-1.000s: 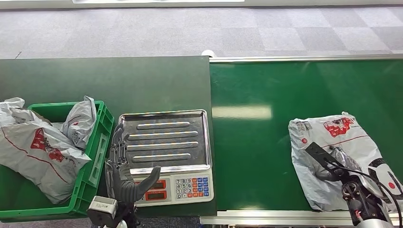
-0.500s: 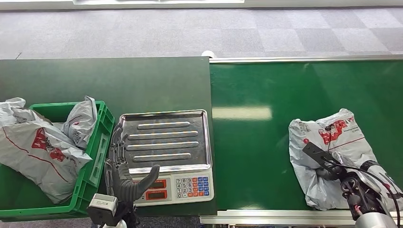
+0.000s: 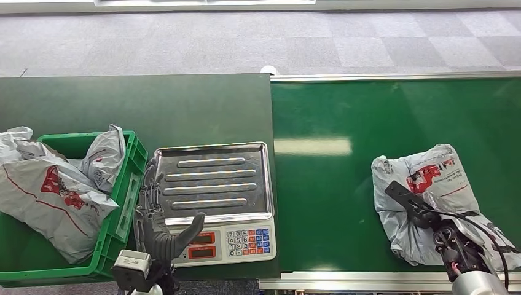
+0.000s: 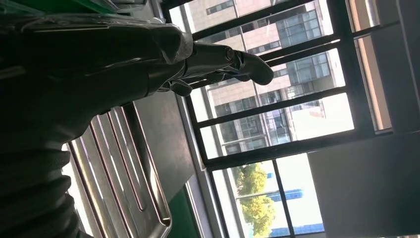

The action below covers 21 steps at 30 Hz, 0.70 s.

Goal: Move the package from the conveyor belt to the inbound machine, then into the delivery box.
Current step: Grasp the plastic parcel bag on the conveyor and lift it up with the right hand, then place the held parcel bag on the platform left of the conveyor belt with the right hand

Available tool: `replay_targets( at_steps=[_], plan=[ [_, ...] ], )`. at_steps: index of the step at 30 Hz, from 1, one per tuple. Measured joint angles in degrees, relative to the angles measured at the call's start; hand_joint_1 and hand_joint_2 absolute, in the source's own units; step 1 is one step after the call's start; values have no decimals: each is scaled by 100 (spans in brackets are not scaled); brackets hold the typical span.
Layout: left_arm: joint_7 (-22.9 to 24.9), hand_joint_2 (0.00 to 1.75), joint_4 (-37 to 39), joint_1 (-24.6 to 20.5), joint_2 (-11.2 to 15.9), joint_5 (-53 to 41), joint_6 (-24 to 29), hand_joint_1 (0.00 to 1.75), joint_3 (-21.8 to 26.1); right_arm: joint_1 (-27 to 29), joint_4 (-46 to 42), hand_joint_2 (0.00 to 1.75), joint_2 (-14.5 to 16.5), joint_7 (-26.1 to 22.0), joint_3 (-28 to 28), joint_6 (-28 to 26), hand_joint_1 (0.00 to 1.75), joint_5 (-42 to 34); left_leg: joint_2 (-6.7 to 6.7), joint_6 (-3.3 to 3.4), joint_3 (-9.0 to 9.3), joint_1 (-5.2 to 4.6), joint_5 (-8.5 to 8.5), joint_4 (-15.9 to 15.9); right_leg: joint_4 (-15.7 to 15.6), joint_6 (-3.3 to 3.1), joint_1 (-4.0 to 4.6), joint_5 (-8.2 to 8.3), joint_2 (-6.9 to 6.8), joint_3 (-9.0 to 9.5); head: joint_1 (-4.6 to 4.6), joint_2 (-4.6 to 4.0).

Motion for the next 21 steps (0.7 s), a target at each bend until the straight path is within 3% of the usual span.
replay_targets(
  at_steps=[5, 13, 21],
  plan=[
    [-82, 175, -199, 220, 1, -15, 91, 0, 63, 7, -536, 175, 244, -1117, -67, -978, 175, -816, 5, 0, -4, 1, 2, 0, 1, -1, 0, 1, 7, -11, -2, 0],
    [-135, 175, -246, 221, -66, -93, 80, 0, 102, 771, -3069, 175, 740, -1985, -1161, -2002, 175, -4185, -37, 3, -19, 0, 4, 0, 1, 1, 0, -10, -43, -12, 0, 0],
    [-183, 175, -149, 85, -95, -61, 63, 0, 60, 1373, -4545, 175, 1036, -2992, -1997, -2793, 175, -5451, -27, 4, -17, -2, 2, 0, -1, 0, -3, -8, -30, -16, -1, 0]
  ],
)
